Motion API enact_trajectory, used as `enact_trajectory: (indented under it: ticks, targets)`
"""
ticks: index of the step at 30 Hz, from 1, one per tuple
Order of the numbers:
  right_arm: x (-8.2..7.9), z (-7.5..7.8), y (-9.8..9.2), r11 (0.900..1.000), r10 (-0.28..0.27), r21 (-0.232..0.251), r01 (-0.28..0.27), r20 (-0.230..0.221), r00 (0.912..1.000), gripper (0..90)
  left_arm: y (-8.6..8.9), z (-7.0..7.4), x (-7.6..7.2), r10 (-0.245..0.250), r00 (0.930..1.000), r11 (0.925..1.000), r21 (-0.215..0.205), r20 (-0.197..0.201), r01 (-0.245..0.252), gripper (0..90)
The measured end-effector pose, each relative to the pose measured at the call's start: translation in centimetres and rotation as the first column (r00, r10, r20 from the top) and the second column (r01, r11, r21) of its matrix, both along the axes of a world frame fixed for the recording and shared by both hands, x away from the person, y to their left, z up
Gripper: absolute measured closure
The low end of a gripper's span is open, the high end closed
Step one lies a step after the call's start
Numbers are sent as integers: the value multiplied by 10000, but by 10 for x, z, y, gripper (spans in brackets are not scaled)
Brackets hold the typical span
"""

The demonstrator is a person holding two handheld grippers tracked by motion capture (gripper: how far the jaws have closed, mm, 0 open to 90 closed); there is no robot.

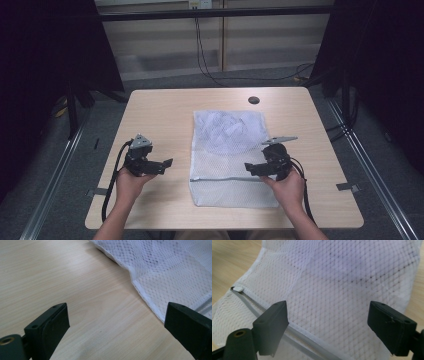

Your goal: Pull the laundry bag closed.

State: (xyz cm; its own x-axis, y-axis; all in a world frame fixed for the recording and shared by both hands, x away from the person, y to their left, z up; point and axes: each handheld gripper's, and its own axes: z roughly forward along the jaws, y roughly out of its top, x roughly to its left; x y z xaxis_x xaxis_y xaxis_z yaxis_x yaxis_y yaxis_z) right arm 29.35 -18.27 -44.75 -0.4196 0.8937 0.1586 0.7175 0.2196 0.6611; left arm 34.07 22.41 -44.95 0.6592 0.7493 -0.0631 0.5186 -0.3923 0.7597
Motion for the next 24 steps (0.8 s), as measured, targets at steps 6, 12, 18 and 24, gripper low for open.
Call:
enact_trajectory:
  ticks: [6, 12, 18, 24]
  targets:
    - [3, 1, 15, 9999, 170, 12, -170, -62, 9998, 173, -1, 0, -4, -25, 10000, 9999, -129, 1, 25, 57]
    - [5, 2, 27, 9992, 336, 237, -333, -139, 9993, 178, -1, 1, -6, -81, 10000, 9997, -245, -39, 80, 61]
    - [6, 0, 41, 9974, 707, 119, -706, -140, 9974, 212, -1, 1, -6, -158, 9998, 9995, -278, -97, 156, 65]
    - [8, -1, 51, 9961, 870, 190, -866, -263, 9959, 231, 0, 2, -6, -225, 9997, 9995, -237, -72, 223, 68]
